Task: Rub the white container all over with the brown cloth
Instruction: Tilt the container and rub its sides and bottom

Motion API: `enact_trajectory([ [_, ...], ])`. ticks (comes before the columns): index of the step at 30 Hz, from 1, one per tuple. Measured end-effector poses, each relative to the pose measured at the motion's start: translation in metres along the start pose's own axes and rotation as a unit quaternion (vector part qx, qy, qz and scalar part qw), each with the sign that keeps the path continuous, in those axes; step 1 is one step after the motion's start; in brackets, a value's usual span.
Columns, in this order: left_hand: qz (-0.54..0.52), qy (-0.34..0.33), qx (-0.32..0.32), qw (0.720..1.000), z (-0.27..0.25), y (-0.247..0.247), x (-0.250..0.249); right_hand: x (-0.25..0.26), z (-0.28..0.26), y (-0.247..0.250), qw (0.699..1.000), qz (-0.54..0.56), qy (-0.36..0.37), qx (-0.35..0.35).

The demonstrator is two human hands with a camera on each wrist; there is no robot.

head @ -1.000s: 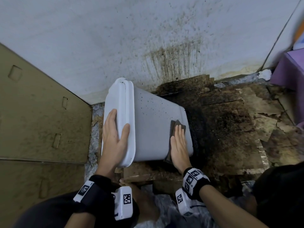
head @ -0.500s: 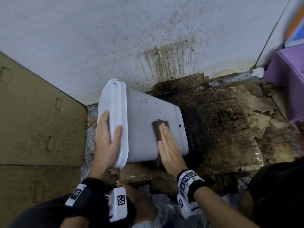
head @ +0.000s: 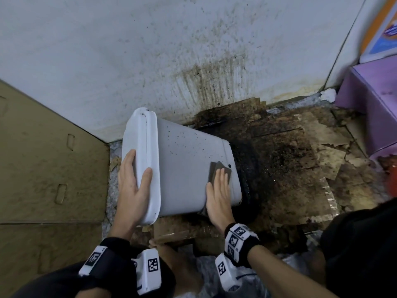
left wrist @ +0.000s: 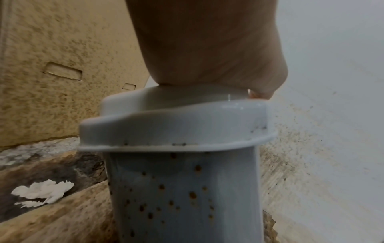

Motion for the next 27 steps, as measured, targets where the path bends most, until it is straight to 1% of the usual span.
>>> enact_trajectory([
  [4, 0.011, -0.012, -0.012, 1.0, 0.001, -0.001, 0.0, 0.053, -0.006, -0.012, 0.996, 0.017, 0.092, 0.006],
  [7, 0.013, -0.012, -0.014, 1.0, 0.0, -0.002, -0.001, 0.061, -0.006, -0.013, 0.994, 0.008, 0.112, 0.016],
  [10, 0.018, -0.016, -0.013, 1.0, 0.0, -0.003, -0.002, 0.05, 0.0, -0.011, 0.995, -0.01, 0.095, 0.004],
  [13, 0.016, -0.021, -0.014, 1.0, 0.0, -0.004, -0.001, 0.021, 0.01, -0.002, 0.998, -0.011, 0.055, -0.003],
  [17, 0.006, -0.02, -0.016, 1.0, 0.001, -0.003, -0.001, -0.032, 0.018, 0.016, 0.999, -0.012, -0.034, -0.001],
  [20, 0.004, -0.019, -0.013, 1.0, 0.001, -0.004, -0.001, -0.043, 0.022, 0.02, 0.994, 0.021, -0.109, -0.013],
  [21, 0.007, -0.021, -0.014, 1.0, 0.001, -0.004, -0.002, -0.044, 0.024, 0.017, 0.992, 0.025, -0.122, -0.016],
  [23, 0.007, -0.021, -0.015, 1.0, 0.002, -0.003, -0.001, -0.047, 0.025, 0.006, 0.992, 0.022, -0.126, -0.016],
  [25, 0.005, -0.015, -0.012, 1.0, 0.003, -0.002, 0.0, -0.038, 0.023, -0.003, 0.993, 0.006, -0.118, -0.024],
  [27, 0.006, -0.014, -0.013, 1.0, 0.003, -0.002, 0.001, -0.006, 0.015, -0.006, 0.995, 0.014, -0.09, -0.027],
])
Point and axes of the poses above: each hand's wrist, its own z-axis towards the middle knuckle, its own y-axis out of the back of the hand, x = y × z, the point moved 2 cm from there along z, towards the middle knuckle, and after that the axes turned 15 degrees about y, right-handed, at the moved point
